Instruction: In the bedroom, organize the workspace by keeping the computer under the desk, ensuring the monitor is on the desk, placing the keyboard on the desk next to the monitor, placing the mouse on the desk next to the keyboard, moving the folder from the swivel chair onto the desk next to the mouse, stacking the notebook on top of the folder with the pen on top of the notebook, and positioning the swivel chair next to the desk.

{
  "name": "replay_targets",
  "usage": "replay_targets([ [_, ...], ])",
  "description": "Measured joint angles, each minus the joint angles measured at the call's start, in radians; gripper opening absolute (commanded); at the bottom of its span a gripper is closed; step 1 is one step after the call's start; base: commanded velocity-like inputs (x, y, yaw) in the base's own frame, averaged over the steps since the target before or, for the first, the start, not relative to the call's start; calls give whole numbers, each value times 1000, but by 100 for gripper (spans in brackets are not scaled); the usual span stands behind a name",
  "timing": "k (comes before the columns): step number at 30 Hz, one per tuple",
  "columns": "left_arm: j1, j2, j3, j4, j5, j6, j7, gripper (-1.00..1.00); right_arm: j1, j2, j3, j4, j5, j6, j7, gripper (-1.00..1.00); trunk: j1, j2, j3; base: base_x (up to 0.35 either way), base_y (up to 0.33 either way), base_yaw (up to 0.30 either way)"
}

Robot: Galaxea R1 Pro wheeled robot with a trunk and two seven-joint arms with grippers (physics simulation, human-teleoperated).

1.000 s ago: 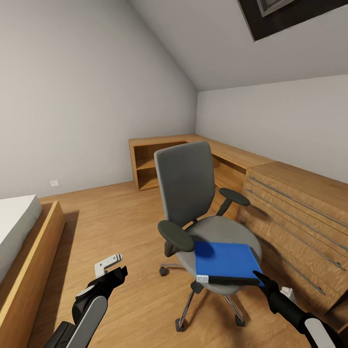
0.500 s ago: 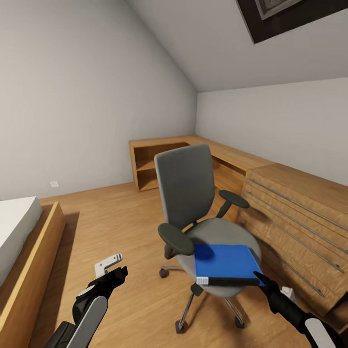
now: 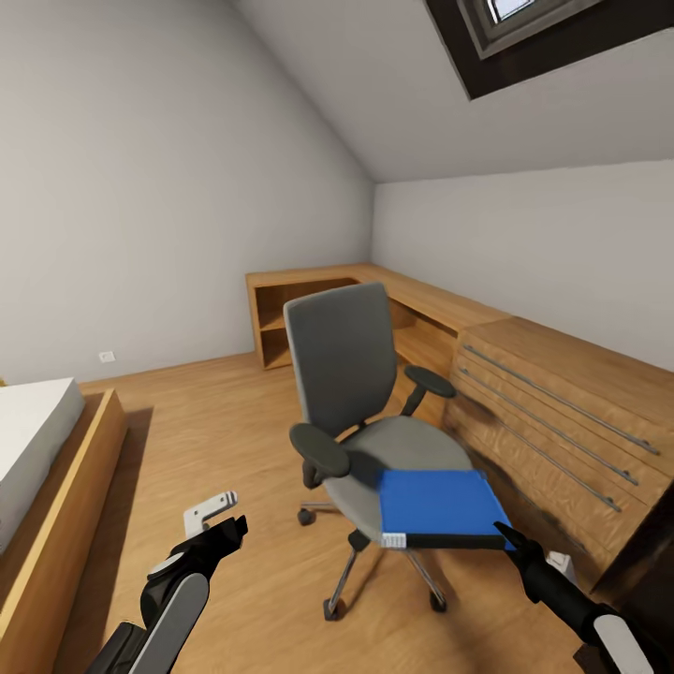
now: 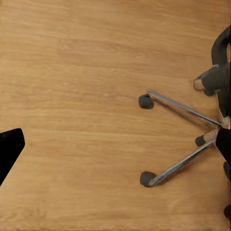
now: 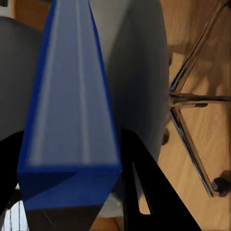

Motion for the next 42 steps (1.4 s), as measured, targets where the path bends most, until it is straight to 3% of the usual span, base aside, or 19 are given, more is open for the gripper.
replay_targets([
  [9, 0, 0, -2, 0, -1, 0, 1, 100, 0, 1, -2, -98, 2, -43, 28, -100, -35, 63, 28, -165, -130, 0],
  [17, 0, 0, -2, 0, -2, -1, 1, 100, 0, 4, -2, -187, 4, -42, 113, -100, -66, 119, 53, -9, -6, 0],
  [23, 0, 0, -2, 0, -3, -1, 2, 100, 4, 11, 1, -352, 15, -36, 124, -100, -89, 161, 72, 0, 0, 0],
  [25, 0, 0, -2, 0, -3, -1, 2, 100, 5, 34, 0, -416, 20, -37, 123, -100, -96, 175, 78, 0, 0, 0],
  [29, 0, 0, -2, 0, -3, -1, 2, 100, 17, 122, -28, -589, 22, -37, 119, -100, -112, 203, 91, 0, 0, 0],
  [33, 0, 0, -2, 0, -3, -1, 2, 100, 75, 203, -52, -745, 23, -35, 111, -100, -127, 231, 103, 0, 0, 0],
  [36, 0, 0, -2, 0, -3, -1, 2, 100, 122, 241, -57, -849, 24, -35, 95, -100, -139, 252, 113, 0, 0, 0],
  [42, 0, 0, -2, 0, -3, -1, 2, 100, 163, 264, -58, -938, 21, 9, 4, -100, -162, 294, 132, 0, 0, 0],
])
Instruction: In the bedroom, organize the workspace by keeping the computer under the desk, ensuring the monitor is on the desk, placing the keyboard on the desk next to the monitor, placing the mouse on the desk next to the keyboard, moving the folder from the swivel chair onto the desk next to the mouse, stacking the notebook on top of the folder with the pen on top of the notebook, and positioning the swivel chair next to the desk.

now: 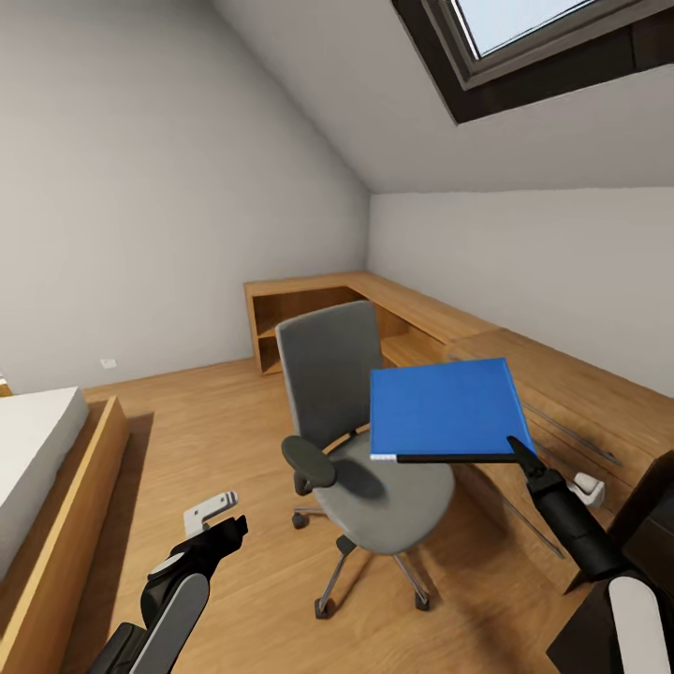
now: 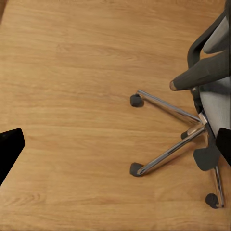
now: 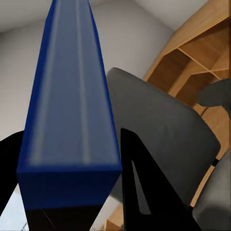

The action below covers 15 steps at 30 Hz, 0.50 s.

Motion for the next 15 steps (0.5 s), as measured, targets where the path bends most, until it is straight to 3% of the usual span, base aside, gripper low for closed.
replay_targets([
  [15, 0, -1, -38, -1, 0, -2, 1, 100, 9, 4, -12, -10, -21, 34, 22, -100, -58, 105, 47, 0, 0, 0],
])
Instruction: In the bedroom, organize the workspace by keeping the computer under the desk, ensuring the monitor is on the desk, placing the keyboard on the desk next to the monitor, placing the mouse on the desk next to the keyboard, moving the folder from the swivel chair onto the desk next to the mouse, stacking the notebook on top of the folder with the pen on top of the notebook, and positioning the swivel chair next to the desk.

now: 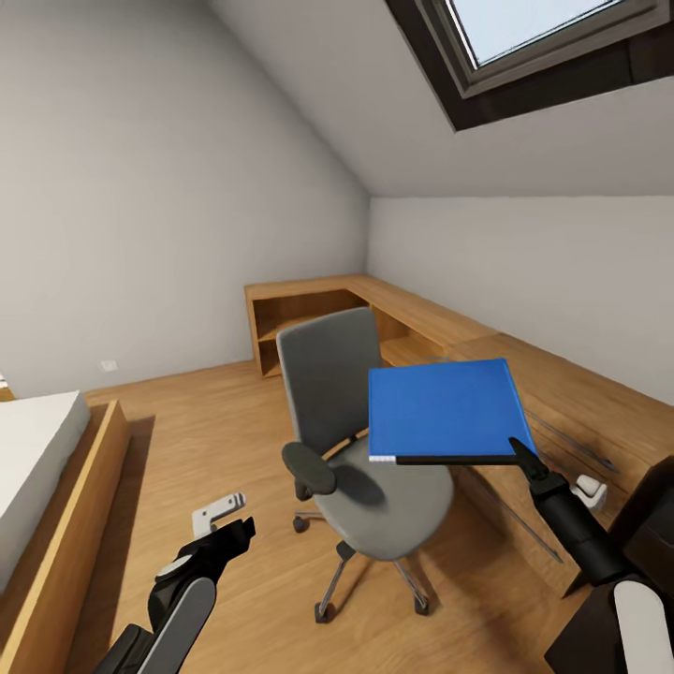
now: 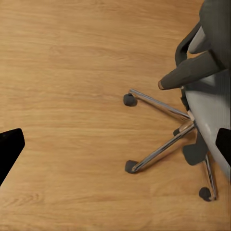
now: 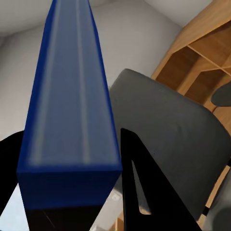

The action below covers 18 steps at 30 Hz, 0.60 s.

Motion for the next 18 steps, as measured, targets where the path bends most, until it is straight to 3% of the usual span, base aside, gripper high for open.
replay_targets([
  [1, 0, 0, -9, 0, 0, 0, 0, 100, 1, 1, -1, 0, -54, 5, 3, -100, -4, 7, 3, 0, 0, 0],
  [3, 0, 0, -39, -3, -1, 0, 2, 100, 24, 0, -2, -2, -86, 6, 2, -100, -12, 21, 9, 0, 0, -172],
  [6, 0, 0, -62, -3, -2, 0, 5, 100, 25, 0, -14, -2, -87, 5, 1, -100, -23, 42, 16, 0, 0, -230],
  [12, 0, 0, -106, -3, 1, -1, 89, 100, 25, 0, -21, -2, -87, 5, 0, -100, -46, 84, 31, 0, 0, -247],
  [18, 0, 0, -113, -3, 1, -1, 97, 100, 25, 0, -22, -2, -87, 4, -1, -100, -69, 126, 46, 0, 0, -252],
])
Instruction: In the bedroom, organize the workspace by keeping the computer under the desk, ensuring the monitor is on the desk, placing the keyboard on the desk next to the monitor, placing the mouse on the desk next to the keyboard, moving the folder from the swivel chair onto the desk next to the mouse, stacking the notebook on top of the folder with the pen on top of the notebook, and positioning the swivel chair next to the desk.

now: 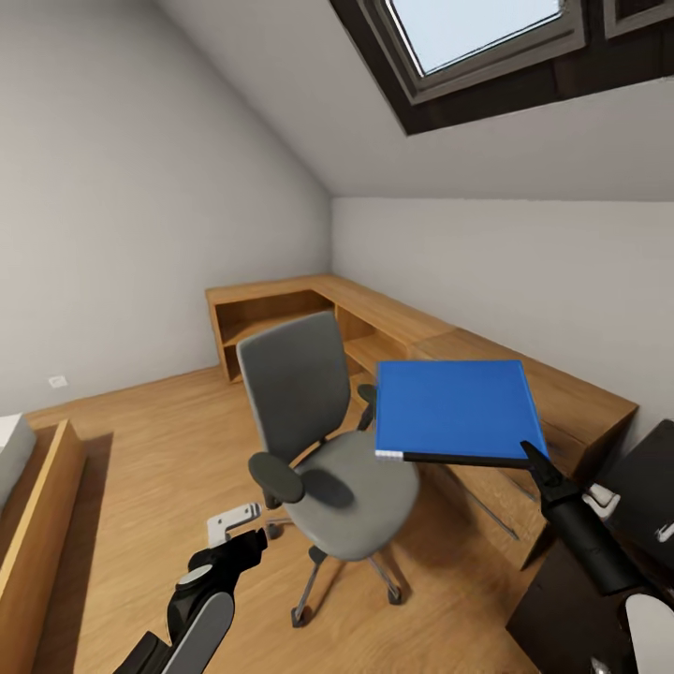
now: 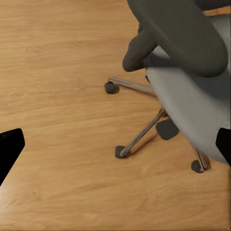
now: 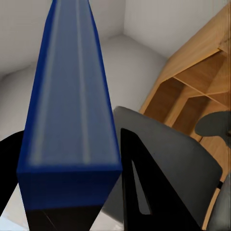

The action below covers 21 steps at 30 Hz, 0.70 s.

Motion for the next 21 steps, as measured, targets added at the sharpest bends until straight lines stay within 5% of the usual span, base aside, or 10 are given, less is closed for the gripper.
replay_targets([
  [21, 0, 0, -4, 0, 0, 0, 1, 100, 0, 0, -23, 4, -3, -32, -27, -100, -81, 147, 51, 0, 0, -259],
])
